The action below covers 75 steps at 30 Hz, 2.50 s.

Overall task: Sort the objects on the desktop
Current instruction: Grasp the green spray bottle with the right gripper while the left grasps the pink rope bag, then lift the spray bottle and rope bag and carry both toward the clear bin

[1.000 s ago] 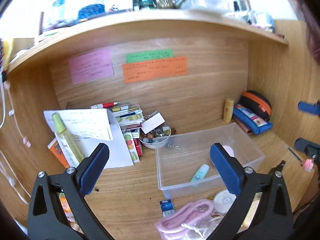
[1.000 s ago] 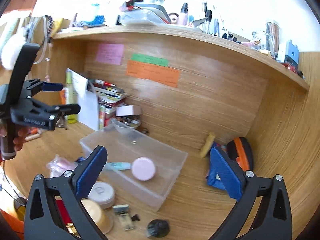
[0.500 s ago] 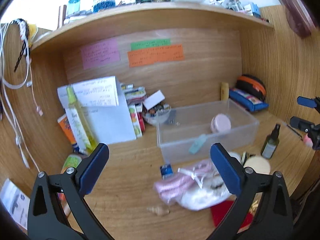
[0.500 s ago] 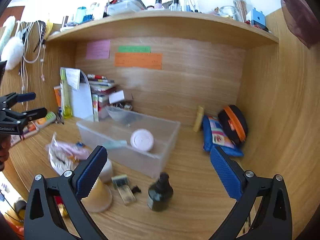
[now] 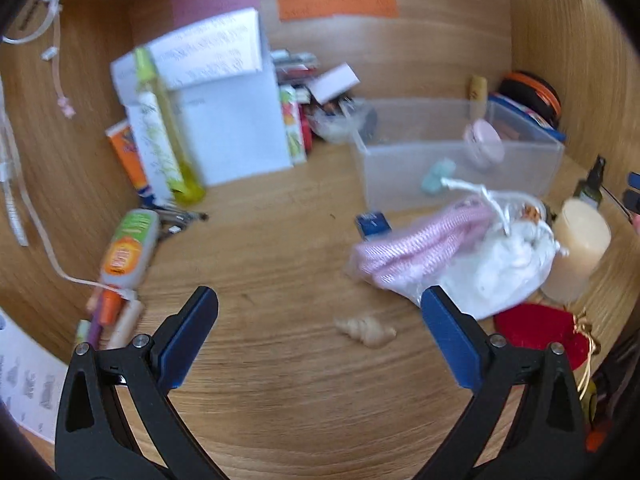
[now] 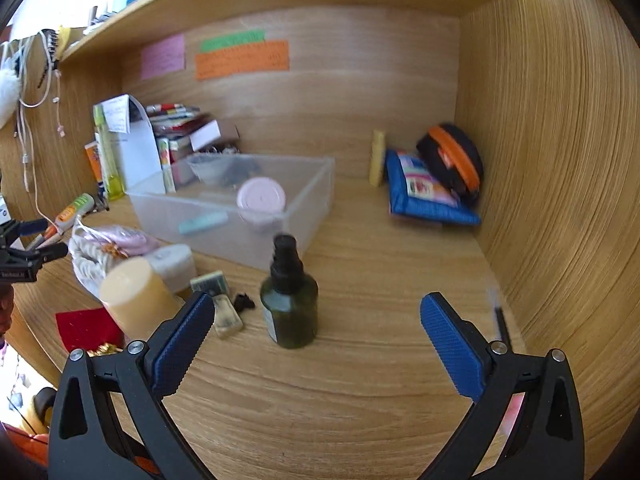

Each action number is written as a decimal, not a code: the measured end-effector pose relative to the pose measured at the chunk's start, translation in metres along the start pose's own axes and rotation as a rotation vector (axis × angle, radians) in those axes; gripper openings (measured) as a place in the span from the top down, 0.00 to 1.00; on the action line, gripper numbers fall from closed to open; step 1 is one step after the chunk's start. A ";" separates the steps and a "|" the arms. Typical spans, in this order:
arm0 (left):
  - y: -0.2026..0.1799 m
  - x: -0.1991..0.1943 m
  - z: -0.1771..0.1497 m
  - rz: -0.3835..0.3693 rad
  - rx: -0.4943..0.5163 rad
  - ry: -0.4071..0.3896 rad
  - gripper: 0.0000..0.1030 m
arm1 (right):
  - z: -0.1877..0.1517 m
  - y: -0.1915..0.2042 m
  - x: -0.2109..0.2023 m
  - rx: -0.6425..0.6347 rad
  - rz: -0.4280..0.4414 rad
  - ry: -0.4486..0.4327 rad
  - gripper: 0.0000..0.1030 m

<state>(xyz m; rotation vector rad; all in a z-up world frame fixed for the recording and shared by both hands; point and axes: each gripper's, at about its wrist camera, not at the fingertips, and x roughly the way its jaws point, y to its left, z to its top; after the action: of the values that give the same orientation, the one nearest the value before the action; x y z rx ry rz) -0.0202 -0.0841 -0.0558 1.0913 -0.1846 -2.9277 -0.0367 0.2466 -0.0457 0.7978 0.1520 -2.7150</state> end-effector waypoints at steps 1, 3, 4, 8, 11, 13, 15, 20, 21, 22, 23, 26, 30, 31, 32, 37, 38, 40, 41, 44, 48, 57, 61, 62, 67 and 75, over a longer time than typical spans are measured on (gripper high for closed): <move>-0.003 0.005 0.000 -0.021 0.010 0.016 0.00 | -0.001 -0.001 0.004 0.004 0.005 0.015 0.00; -0.008 0.012 0.002 -0.040 0.036 0.032 0.00 | -0.002 -0.003 0.010 0.008 0.012 0.040 0.00; -0.012 0.017 0.004 -0.040 0.055 0.039 0.00 | -0.002 -0.004 0.014 0.009 0.014 0.055 0.01; -0.018 0.030 0.014 -0.042 0.082 0.056 0.00 | -0.001 -0.005 0.025 0.004 0.025 0.086 0.02; -0.015 0.036 0.022 -0.057 0.087 0.063 0.00 | 0.000 -0.004 0.033 -0.014 0.031 0.116 0.02; -0.012 0.041 0.025 -0.069 0.094 0.069 0.00 | 0.001 -0.002 0.039 -0.031 0.039 0.135 0.02; -0.011 0.048 0.029 -0.074 0.100 0.091 0.00 | 0.002 0.002 0.044 -0.050 0.040 0.149 0.03; -0.014 0.055 0.040 -0.072 0.131 0.087 0.00 | 0.004 0.006 0.062 -0.077 0.040 0.197 0.13; -0.015 0.057 0.042 -0.076 0.133 0.087 0.00 | 0.004 0.007 0.066 -0.076 0.043 0.208 0.17; -0.015 0.057 0.043 -0.079 0.133 0.086 0.00 | 0.004 0.007 0.070 -0.075 0.053 0.221 0.21; -0.016 0.058 0.044 -0.080 0.133 0.084 0.00 | 0.005 0.008 0.071 -0.074 0.057 0.225 0.22; -0.020 0.057 0.049 -0.084 0.149 0.066 0.03 | 0.007 0.010 0.076 -0.084 0.070 0.237 0.25; -0.028 0.056 0.056 -0.131 0.170 0.055 0.20 | 0.010 0.012 0.078 -0.101 0.073 0.240 0.26; -0.030 0.056 0.057 -0.135 0.174 0.049 0.20 | 0.010 0.013 0.079 -0.102 0.076 0.242 0.27; -0.031 0.056 0.059 -0.135 0.176 0.044 0.20 | 0.011 0.013 0.080 -0.101 0.077 0.244 0.27; -0.029 0.058 0.062 -0.198 0.145 0.040 0.40 | 0.011 0.014 0.085 -0.090 0.093 0.269 0.42; -0.028 0.058 0.063 -0.213 0.136 0.038 0.46 | 0.010 0.014 0.085 -0.088 0.097 0.275 0.44; -0.029 0.057 0.062 -0.221 0.125 0.032 0.50 | 0.010 0.014 0.087 -0.081 0.100 0.279 0.55; -0.028 0.056 0.062 -0.221 0.114 0.022 0.51 | 0.010 0.013 0.087 -0.076 0.103 0.282 0.57; -0.026 0.054 0.060 -0.227 0.088 0.008 0.55 | 0.010 0.011 0.087 -0.056 0.114 0.280 0.63; -0.019 0.049 0.057 -0.250 0.052 -0.003 0.61 | 0.009 0.010 0.081 -0.052 0.118 0.265 0.63; -0.006 0.025 0.050 -0.266 -0.017 -0.044 0.70 | 0.019 0.009 0.064 -0.045 0.121 0.217 0.63; -0.002 0.020 0.047 -0.295 -0.029 -0.044 0.71 | 0.021 0.009 0.062 -0.047 0.125 0.218 0.63; -0.004 0.022 0.047 -0.304 -0.024 -0.031 0.70 | 0.021 0.009 0.062 -0.049 0.127 0.218 0.63; -0.010 0.041 0.042 -0.334 -0.024 0.041 0.60 | 0.019 0.012 0.062 -0.057 0.139 0.221 0.63; -0.008 0.061 0.052 -0.359 -0.082 0.106 0.52 | 0.015 0.010 0.060 -0.060 0.133 0.222 0.63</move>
<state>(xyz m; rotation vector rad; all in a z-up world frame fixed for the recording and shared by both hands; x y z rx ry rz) -0.1003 -0.0740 -0.0571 1.3928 0.1487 -3.1312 -0.0895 0.2191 -0.0659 1.0512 0.2196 -2.4811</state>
